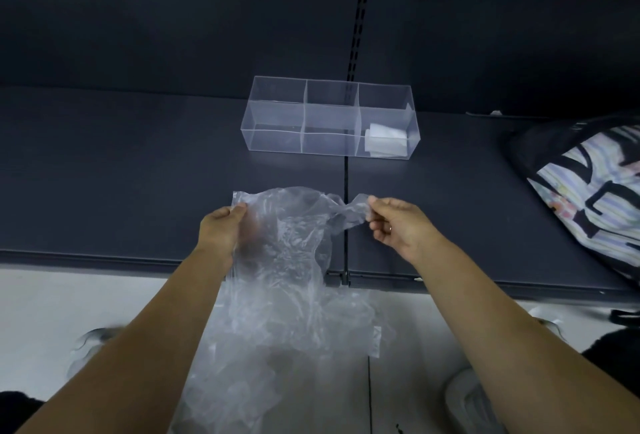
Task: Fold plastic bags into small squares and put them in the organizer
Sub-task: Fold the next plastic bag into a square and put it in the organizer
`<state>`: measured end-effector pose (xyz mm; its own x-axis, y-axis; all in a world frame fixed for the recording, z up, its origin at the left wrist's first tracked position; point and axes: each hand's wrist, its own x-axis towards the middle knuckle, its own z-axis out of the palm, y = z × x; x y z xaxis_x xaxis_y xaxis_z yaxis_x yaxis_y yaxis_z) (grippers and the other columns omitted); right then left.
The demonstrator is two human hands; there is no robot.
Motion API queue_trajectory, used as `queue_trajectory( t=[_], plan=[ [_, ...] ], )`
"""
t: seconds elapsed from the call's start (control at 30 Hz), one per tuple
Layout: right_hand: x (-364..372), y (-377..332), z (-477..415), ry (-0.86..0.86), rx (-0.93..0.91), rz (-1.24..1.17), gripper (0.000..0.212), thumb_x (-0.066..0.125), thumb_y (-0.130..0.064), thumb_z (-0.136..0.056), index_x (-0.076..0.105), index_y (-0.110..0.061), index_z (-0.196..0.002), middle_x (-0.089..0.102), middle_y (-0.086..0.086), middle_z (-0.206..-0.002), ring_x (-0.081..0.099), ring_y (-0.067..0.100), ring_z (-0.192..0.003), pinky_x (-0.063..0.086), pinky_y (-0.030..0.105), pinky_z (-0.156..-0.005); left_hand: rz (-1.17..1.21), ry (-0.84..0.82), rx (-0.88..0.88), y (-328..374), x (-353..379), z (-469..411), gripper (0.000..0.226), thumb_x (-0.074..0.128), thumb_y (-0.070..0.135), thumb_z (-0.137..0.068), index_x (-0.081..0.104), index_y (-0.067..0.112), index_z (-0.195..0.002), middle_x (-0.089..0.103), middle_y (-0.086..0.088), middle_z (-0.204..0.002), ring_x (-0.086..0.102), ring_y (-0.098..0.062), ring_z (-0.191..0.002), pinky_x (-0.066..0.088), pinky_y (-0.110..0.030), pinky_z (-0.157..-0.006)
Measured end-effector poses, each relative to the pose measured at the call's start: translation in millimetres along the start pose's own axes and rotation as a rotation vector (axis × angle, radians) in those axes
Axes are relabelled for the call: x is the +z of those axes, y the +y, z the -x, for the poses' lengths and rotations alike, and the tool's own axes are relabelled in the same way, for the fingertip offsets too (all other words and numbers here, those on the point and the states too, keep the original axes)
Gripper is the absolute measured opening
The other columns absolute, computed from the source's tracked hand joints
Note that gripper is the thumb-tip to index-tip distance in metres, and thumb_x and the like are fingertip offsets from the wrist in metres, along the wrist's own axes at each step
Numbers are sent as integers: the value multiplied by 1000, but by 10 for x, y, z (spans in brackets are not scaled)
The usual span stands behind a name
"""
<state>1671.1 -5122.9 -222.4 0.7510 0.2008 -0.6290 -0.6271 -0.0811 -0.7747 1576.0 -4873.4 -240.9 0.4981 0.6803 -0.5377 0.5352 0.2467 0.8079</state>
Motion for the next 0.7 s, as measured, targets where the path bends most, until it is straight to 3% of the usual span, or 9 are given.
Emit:
queue_trajectory(
  t=[0.17,0.27,0.33,0.43,0.5,0.53,0.6,0.7],
  plan=[
    [-227,-164,-123,248,-100,58,18,65,-17,-91,60,-12,-74,60,3,-61,51,8,-51,42,17,-47,-36,-8,-31,85,-66,-102,25,60,35,-92,55,24,-71,53,9,-73,49,-8,-66,37,-29,-81],
    [-441,-313,-190,317,-203,189,22,65,-13,-90,61,-11,-68,62,-5,-49,48,-1,-39,38,11,-40,3,-75,-67,155,-81,-172,20,61,33,-92,66,14,-97,63,-2,-84,58,-20,-74,50,-34,-74],
    [-527,-421,-227,345,-263,279,24,65,-11,-89,61,-11,-65,61,-7,-47,46,-2,-36,37,10,-39,113,-158,-90,206,-57,-193,24,62,29,-92,63,12,-110,64,-1,-86,59,-17,-72,49,-33,-68],
    [-588,-582,-327,396,-337,356,23,62,-8,-89,61,-11,-66,62,-3,-55,46,-1,-39,38,9,-42,186,-259,-128,336,40,-179,26,59,27,-94,59,13,-116,63,2,-88,59,-14,-73,49,-31,-66],
    [-619,-657,-388,423,-342,348,12,57,-5,-91,65,-6,-81,65,6,-71,52,3,-51,43,10,-47,205,-240,-130,417,100,-168,27,58,24,-95,59,10,-118,62,0,-85,59,-15,-71,49,-30,-60],
    [-633,-675,-403,430,-338,346,11,57,-8,-92,65,-2,-94,64,8,-80,54,7,-59,45,12,-53,197,-223,-128,438,111,-170,28,58,22,-95,59,8,-120,62,-2,-86,58,-16,-71,50,-30,-60],
    [-682,-650,-377,401,-294,368,29,58,-22,-94,61,2,-111,60,10,-90,54,13,-73,46,22,-64,180,-207,-116,425,90,-158,30,60,24,-95,59,8,-120,62,-3,-90,59,-16,-74,51,-28,-63],
    [-771,-466,-126,350,-136,355,33,55,-36,-96,62,-5,-103,59,7,-82,53,14,-69,43,24,-62,121,-192,-102,298,-17,-69,27,60,29,-94,58,9,-113,62,-4,-94,60,-15,-78,51,-26,-65]
  ],
)
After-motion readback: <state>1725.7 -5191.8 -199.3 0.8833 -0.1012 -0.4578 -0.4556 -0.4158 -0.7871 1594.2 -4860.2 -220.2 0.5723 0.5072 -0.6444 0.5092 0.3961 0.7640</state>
